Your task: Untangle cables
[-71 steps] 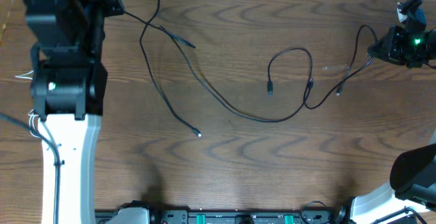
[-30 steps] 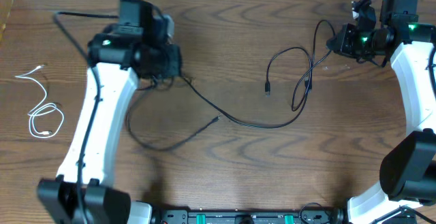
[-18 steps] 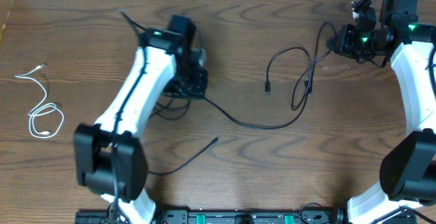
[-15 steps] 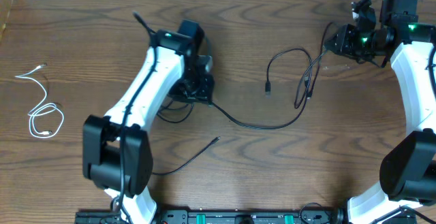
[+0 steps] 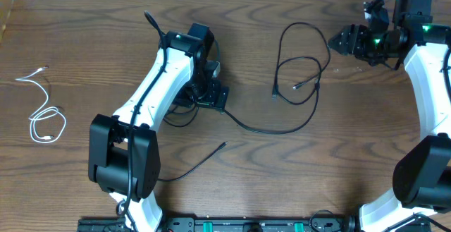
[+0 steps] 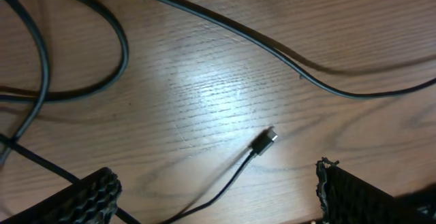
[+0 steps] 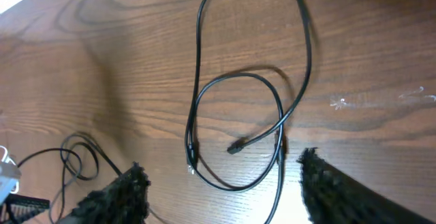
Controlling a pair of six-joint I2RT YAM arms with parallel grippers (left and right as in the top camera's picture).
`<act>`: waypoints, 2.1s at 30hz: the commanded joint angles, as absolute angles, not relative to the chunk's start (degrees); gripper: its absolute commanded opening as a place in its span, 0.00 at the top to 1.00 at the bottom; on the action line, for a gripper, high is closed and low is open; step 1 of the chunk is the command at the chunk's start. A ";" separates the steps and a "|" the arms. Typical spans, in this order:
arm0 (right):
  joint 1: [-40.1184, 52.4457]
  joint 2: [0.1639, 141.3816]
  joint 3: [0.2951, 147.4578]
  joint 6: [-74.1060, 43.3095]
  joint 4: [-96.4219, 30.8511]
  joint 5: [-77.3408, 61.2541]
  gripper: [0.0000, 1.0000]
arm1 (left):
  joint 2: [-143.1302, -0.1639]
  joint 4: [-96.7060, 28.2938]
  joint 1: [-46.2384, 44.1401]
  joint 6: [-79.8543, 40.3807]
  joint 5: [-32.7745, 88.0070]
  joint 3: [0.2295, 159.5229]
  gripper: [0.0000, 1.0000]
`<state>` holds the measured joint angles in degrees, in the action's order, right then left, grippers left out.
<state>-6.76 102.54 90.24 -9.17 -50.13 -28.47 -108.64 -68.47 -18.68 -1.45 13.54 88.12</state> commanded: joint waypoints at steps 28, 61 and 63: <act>-5.58 102.35 90.13 -8.05 -53.63 -23.44 0.19 | -83.68 -73.82 -18.17 -25.28 -9.67 97.25 0.02; -5.56 102.35 90.13 -7.64 -53.36 -22.59 0.17 | -73.78 -44.12 -21.89 -6.33 17.30 42.50 0.14; -5.56 102.35 90.13 -7.64 -53.36 -22.59 0.17 | -74.65 -43.44 -22.50 -6.00 16.88 42.44 0.20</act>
<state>-5.91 102.54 90.21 -8.49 -53.30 -23.05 -73.45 -44.10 -21.65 -10.63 15.66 42.87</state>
